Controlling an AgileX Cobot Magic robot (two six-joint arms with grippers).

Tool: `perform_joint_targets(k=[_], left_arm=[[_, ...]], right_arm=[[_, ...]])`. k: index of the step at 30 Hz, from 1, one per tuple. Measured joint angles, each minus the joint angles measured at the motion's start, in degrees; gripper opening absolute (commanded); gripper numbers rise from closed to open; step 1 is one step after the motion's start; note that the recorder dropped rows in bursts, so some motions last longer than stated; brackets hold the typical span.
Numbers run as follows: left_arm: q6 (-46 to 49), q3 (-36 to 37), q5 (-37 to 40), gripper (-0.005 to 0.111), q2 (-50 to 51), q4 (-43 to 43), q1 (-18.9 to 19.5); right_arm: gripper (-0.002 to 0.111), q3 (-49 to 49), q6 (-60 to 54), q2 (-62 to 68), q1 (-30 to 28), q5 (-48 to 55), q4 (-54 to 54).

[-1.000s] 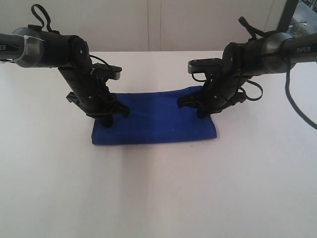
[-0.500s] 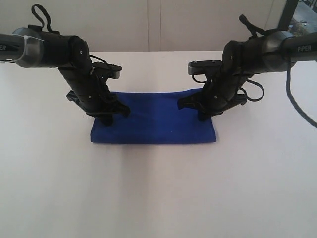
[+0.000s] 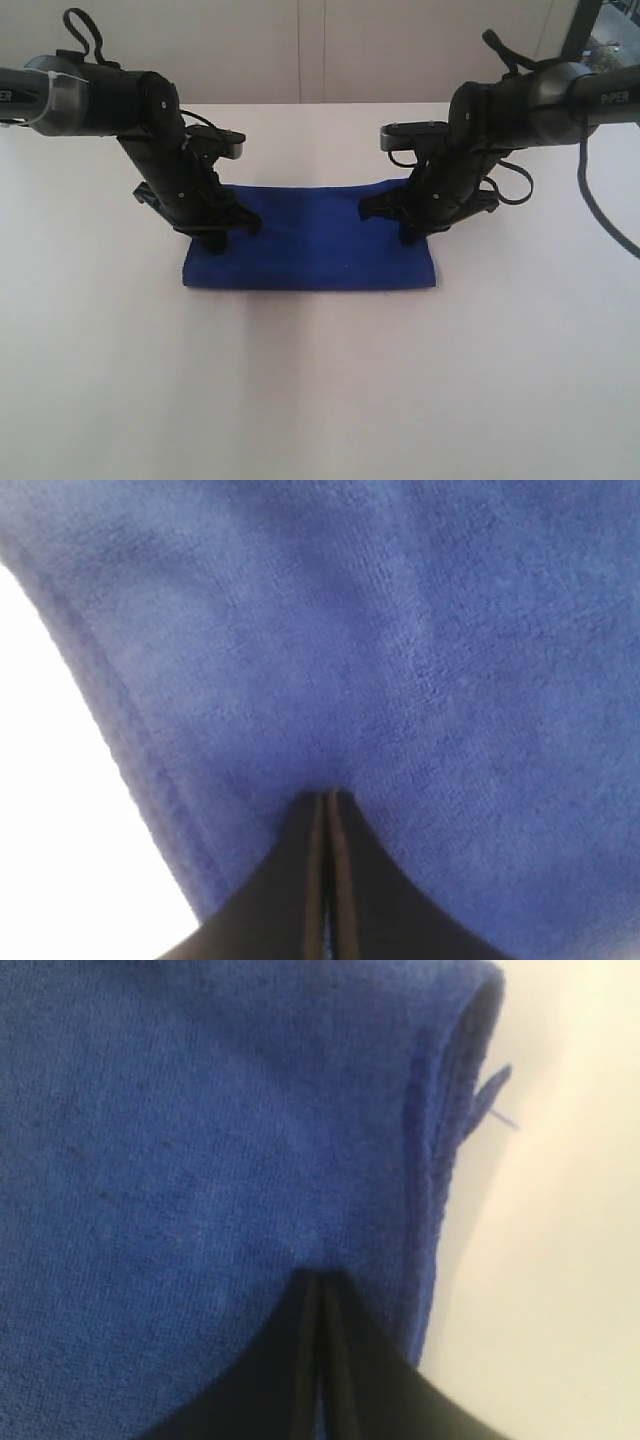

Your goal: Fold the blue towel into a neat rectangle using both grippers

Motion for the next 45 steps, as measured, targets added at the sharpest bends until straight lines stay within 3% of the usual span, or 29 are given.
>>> perform_joint_targets(k=[11, 15, 23, 26, 31, 39, 45], left_arm=[[0.0, 0.0, 0.7, 0.0, -5.1, 0.8, 0.0], [-0.4, 0.0, 4.8, 0.0, -8.6, 0.8, 0.5], [-2.6, 0.2, 18.4, 0.0, -13.1, 0.9, 8.9], [-2.6, 6.4, 19.9, 0.0, -19.9, 1.1, 14.5], [-2.9, 15.2, 16.3, 0.0, -29.9, 1.2, 17.4], [-2.6, 38.5, 6.4, 0.0, -60.6, -2.2, 17.6], [-2.6, 41.5, 9.7, 0.0, -73.2, -2.8, 17.6]], right_arm=[[0.0, 0.0, 0.0, -6.6, 0.0, -1.4, -0.4], [0.0, 0.0, 0.0, -10.2, 0.0, 2.6, -0.4], [0.0, 4.2, 0.0, -16.4, -1.7, 9.5, 0.3], [0.0, 11.0, 0.0, -22.2, -5.5, 10.6, 1.5], [0.0, 17.9, 0.0, -32.3, -7.6, 9.1, 1.5], [0.0, 38.7, 0.0, -69.9, -7.7, -3.6, 0.8], [0.0, 49.0, 0.0, -92.7, -7.8, -10.6, -5.1]])
